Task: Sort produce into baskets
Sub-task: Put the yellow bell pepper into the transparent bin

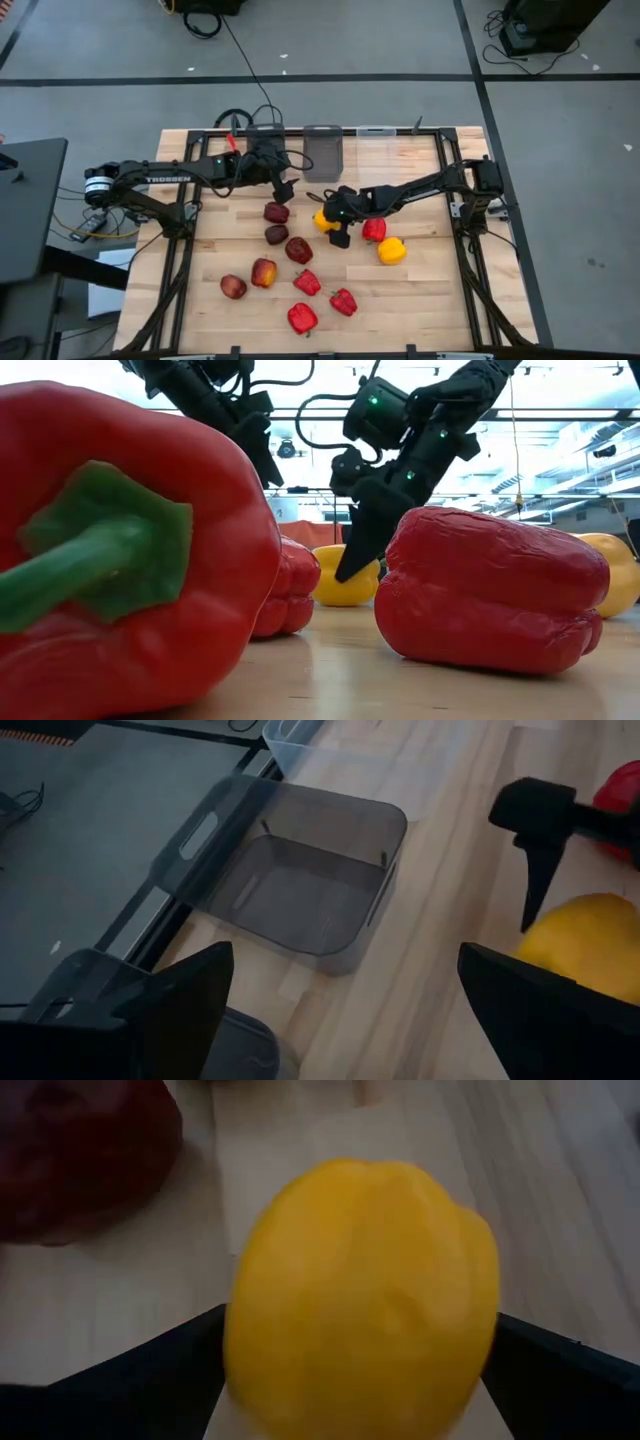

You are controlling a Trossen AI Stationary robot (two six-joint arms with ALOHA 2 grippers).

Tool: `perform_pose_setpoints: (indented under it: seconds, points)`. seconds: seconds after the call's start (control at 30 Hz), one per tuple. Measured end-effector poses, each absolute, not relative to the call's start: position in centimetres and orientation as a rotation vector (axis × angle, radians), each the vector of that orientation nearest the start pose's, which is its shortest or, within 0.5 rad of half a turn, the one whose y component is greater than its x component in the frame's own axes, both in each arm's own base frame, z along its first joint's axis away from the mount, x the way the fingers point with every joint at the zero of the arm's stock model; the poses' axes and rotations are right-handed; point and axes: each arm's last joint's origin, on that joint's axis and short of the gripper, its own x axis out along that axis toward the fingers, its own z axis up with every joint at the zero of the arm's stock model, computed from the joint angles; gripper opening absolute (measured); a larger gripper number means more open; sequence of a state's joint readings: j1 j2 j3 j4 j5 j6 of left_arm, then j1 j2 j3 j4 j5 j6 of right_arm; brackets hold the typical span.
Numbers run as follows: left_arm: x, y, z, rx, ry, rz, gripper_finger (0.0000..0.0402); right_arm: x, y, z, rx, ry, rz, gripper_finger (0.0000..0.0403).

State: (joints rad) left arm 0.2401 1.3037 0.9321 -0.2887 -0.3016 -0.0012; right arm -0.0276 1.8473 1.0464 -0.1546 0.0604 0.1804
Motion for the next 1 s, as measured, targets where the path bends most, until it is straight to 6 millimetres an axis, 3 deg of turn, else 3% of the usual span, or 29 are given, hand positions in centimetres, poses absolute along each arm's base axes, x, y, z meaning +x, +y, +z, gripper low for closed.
perform_pose_setpoints:
  seconds: [0.2,0.5,0.63,0.8,1.0]
  points:
    - [26.6,7.4,26.7,0.014,0.658,0.525,0.0392,35.8,-2.4,15.2,0.129,0.939,-0.217,0.0374]
    - [26.5,7.4,26.6,-0.038,0.657,0.544,0.0392,33.6,-5.1,21.5,0.156,0.784,-0.21,0.0249]
    - [26.5,7.4,26.6,-0.039,0.656,0.545,0.0392,32.9,-5.9,22.8,0.186,0.748,-0.177,0.0213]
    - [26.5,7.4,26.6,-0.038,0.656,0.545,0.0392,33.8,-5.3,21.1,0.14,0.794,-0.098,0.0243]
    - [26.5,7.4,26.6,-0.043,0.656,0.547,0.0392,35.3,-4.3,18.6,0.079,0.811,-0.05,0.035]
